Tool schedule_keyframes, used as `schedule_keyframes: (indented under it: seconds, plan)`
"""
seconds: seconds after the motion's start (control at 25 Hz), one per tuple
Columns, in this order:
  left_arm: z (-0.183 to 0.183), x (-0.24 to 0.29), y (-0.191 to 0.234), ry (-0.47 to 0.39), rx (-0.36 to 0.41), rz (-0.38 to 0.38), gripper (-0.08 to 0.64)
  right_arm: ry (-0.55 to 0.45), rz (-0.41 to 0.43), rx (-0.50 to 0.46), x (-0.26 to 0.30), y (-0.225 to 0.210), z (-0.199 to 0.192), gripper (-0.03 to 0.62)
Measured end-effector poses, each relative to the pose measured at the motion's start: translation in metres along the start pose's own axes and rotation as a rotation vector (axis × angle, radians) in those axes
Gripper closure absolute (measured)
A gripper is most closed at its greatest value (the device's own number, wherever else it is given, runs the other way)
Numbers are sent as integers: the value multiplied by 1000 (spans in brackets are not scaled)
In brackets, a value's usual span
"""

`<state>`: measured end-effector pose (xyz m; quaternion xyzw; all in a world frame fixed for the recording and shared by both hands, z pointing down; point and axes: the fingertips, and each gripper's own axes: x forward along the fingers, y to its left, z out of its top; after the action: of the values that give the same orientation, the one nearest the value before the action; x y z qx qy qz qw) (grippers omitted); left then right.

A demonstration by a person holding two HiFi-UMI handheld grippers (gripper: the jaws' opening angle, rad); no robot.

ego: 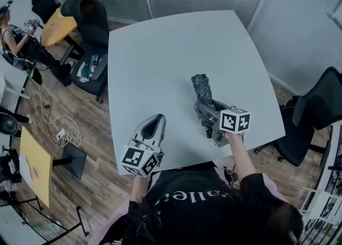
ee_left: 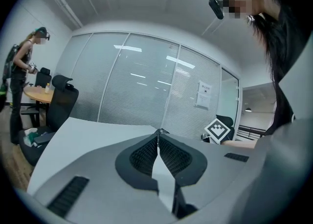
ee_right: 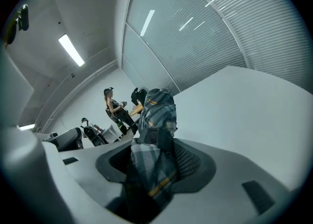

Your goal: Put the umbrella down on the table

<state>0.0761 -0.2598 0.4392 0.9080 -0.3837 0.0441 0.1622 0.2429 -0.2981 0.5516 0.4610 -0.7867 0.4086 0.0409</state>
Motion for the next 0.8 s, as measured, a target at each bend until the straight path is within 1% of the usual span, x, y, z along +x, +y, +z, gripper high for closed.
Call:
schedule_keyframes:
  seconds: [0.16,0.24,0.32,0.44,0.6,0.8]
  plan:
    - [2,-4,11,-13,-25,49,532,67,-26,-60,34,-26,11,377]
    - [3,-6,14,-21,-51,57,532,94,-50,-79,50,-42,15,377]
    - [4,-8,14,-25,-61,65,532,122,-75,-95,65,-59,18,377]
    - [6,-6,17,-17,-50,84,532,184,-111,-141,87,-83,20,377]
    - [3,-3,22,0,-45,108,532,276,-167,-243,114,-111,22,377]
    - [-3,-7,30,20,-37,140,532,360,-203,-310,141,-135,20,377]
